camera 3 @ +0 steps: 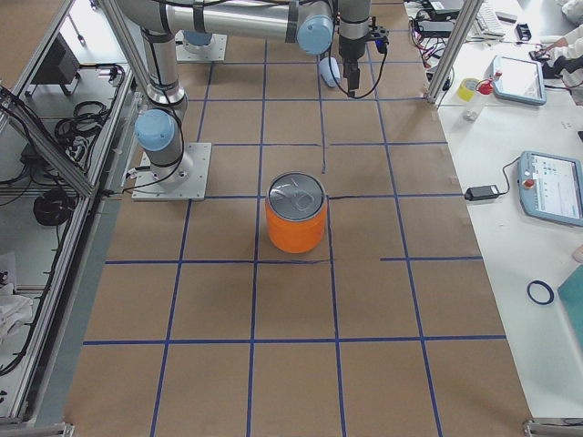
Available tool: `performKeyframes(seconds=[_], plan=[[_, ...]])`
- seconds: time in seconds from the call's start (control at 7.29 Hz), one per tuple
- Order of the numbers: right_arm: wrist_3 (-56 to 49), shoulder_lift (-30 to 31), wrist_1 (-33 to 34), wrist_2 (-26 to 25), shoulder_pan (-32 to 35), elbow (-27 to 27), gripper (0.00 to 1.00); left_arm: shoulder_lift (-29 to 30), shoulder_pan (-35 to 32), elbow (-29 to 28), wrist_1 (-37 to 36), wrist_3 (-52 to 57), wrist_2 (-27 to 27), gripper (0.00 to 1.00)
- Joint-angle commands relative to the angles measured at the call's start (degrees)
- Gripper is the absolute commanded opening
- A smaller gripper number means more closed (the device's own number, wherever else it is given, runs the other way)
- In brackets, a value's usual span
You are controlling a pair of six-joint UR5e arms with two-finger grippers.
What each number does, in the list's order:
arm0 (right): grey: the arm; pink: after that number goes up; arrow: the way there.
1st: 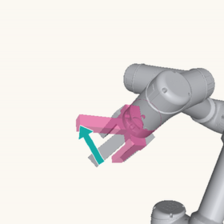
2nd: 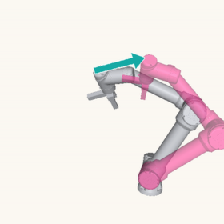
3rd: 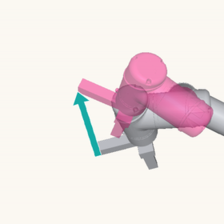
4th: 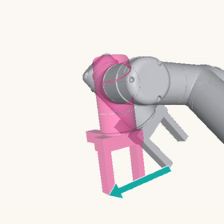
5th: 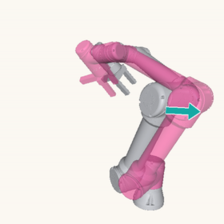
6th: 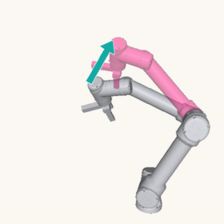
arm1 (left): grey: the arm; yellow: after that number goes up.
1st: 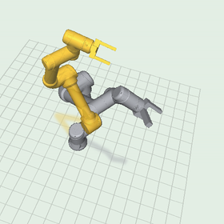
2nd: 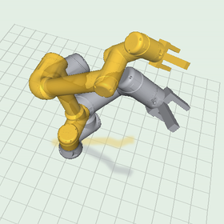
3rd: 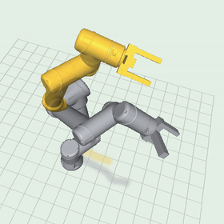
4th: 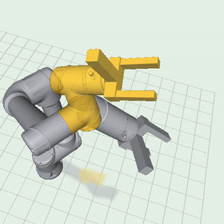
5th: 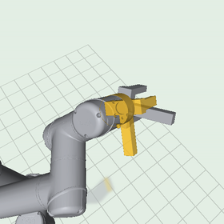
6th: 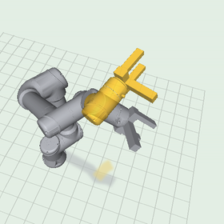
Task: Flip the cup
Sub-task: 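Reach the left gripper to the lying cup and grasp its base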
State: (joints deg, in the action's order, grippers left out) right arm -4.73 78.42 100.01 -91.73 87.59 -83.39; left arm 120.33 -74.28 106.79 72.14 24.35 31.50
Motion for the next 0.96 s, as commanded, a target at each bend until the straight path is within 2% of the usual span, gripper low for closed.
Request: performKeyframes(seconds=[0.0,0.27,0.41,0.82], plan=[[-0.02,-0.02,-0.26,-0.2,-0.58,-0.19,1.0,1.84,-2.34,-1.92,-0.78,-1.84,-3.36,0.9],[-0.11,-0.02,-0.17,0.05,-0.67,-0.19,1.0,2.63,-3.67,-3.95,-0.95,-3.96,-3.55,0.22],[-0.19,-0.02,-0.08,0.06,-0.67,-0.19,1.0,2.63,-3.76,-4.13,-1.3,-3.96,-3.2,0.0],[-0.19,-0.02,-0.25,-0.29,-0.67,-0.19,1.0,1.93,-3.85,-4.57,-2.18,-7.64,-2.5,0.0]])
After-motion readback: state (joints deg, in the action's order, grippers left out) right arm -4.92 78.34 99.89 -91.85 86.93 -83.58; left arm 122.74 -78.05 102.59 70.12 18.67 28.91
